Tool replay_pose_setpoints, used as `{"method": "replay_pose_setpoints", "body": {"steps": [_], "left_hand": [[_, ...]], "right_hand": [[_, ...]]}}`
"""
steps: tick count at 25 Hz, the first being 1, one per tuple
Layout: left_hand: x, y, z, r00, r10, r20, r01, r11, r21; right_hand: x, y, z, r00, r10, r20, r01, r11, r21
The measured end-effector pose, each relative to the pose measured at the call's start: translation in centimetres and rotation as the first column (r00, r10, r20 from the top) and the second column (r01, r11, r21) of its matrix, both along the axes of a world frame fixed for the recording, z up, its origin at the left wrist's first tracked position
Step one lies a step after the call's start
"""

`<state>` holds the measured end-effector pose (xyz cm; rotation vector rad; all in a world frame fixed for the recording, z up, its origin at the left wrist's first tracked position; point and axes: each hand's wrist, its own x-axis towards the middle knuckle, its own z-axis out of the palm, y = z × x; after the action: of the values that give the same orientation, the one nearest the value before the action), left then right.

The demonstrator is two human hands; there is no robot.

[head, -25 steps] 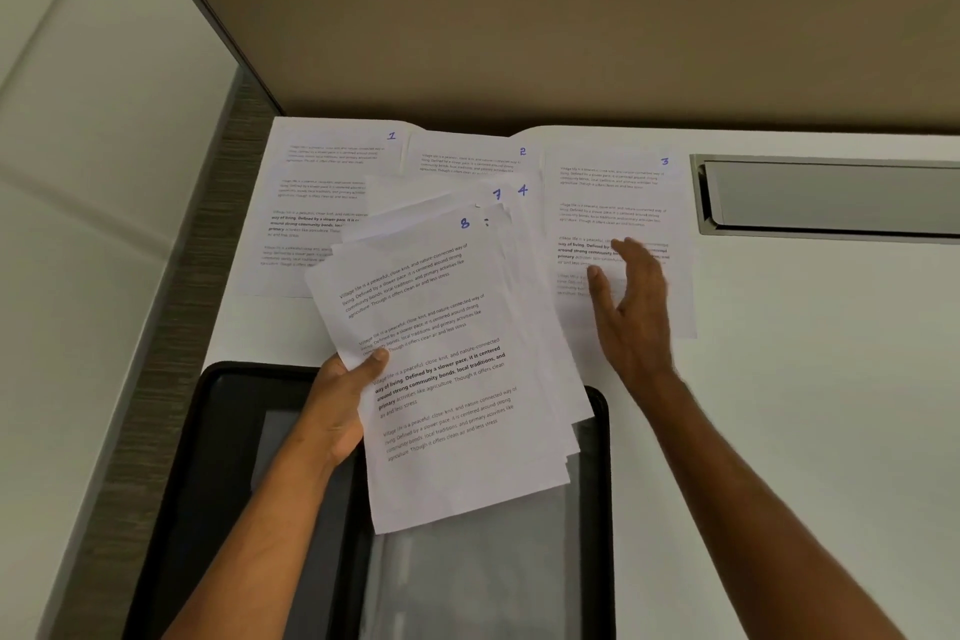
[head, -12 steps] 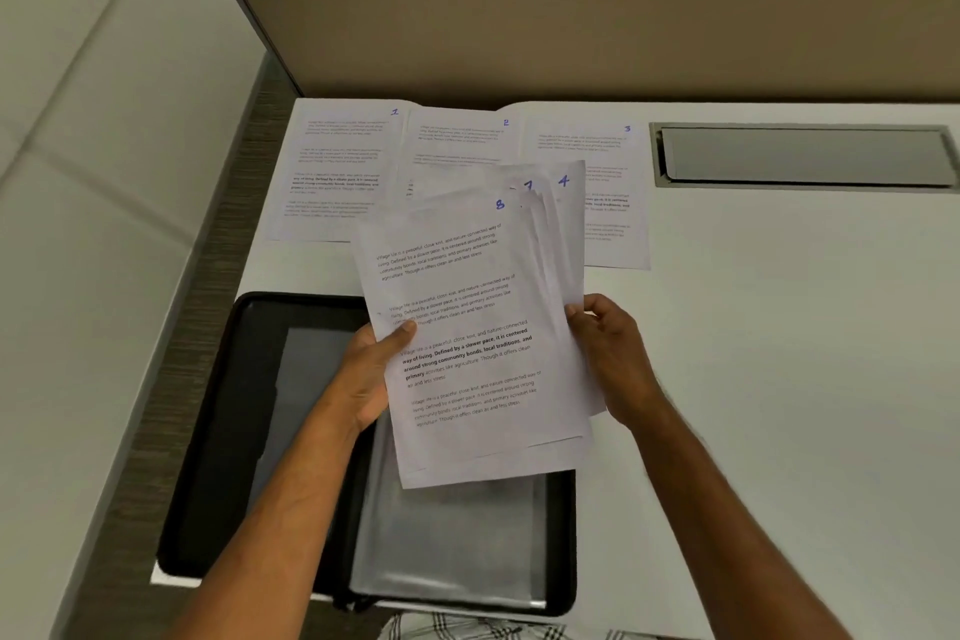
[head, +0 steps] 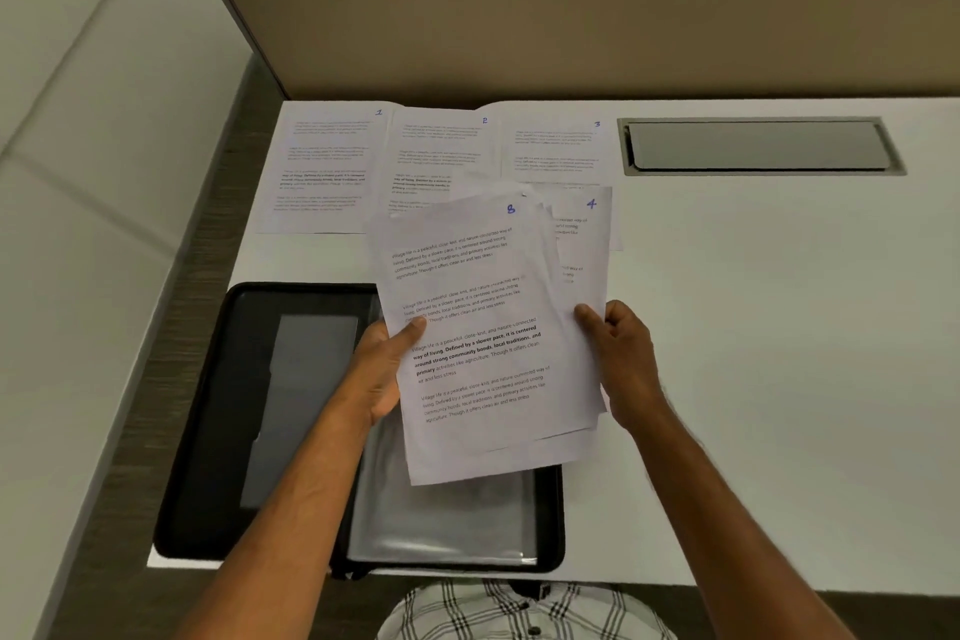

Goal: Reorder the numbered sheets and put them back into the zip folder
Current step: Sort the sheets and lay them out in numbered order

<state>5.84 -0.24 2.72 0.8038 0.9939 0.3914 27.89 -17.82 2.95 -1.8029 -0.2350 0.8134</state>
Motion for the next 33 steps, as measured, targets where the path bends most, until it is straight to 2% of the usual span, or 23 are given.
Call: {"method": "replay_pose_setpoints", "body": {"steps": [6, 12, 17, 22, 28, 29, 30, 32, 33], "left_hand": [[2.0, 0.8, -0.6, 1.000, 0.014, 0.011, -0.013, 1.000, -0.022], [7.5, 0.4, -0.9, 1.000, 0.012, -0.012, -0.012, 1.000, -0.028], [13.1, -1.1, -2.5, 0.997, 0.058, -0.046, -0.061, 0.997, -0.055], [17.1, -3.0, -3.9, 0.992, 0.107, -0.064, -0.112, 0.991, -0.075], [19.4, -4.2, -4.4, 0.984, 0.152, -0.091, -0.158, 0.986, -0.056], [19.6, -4.2, -4.5, 0.983, 0.156, -0.099, -0.162, 0.985, -0.054], [19.7, -4.3, -4.6, 0.982, 0.159, -0.104, -0.164, 0.985, -0.051], [20.0, -4.2, -4.8, 0.981, 0.159, -0.112, -0.165, 0.985, -0.049], [20.2, -4.2, -4.9, 0.981, 0.162, -0.111, -0.168, 0.984, -0.052]], "right_hand": [[3.2, -0.6, -0.1, 0.992, -0.102, 0.078, 0.101, 0.995, 0.021], [12.9, -1.8, -0.3, 0.961, -0.168, 0.219, 0.181, 0.983, -0.041], [23.9, -2.4, -2.3, 0.940, -0.155, 0.303, 0.190, 0.978, -0.090], [33.1, -1.4, -5.4, 0.945, -0.121, 0.303, 0.160, 0.981, -0.108], [39.0, 0.7, -8.9, 0.939, -0.004, 0.344, 0.089, 0.969, -0.232], [38.9, 0.9, -9.0, 0.910, 0.035, 0.414, 0.084, 0.961, -0.265], [38.5, 1.0, -9.2, 0.841, 0.104, 0.532, 0.073, 0.950, -0.302], [36.6, 0.5, -10.2, 0.608, 0.292, 0.738, 0.018, 0.925, -0.381], [35.1, 0.2, -11.2, 0.499, 0.390, 0.774, -0.034, 0.901, -0.433]]}}
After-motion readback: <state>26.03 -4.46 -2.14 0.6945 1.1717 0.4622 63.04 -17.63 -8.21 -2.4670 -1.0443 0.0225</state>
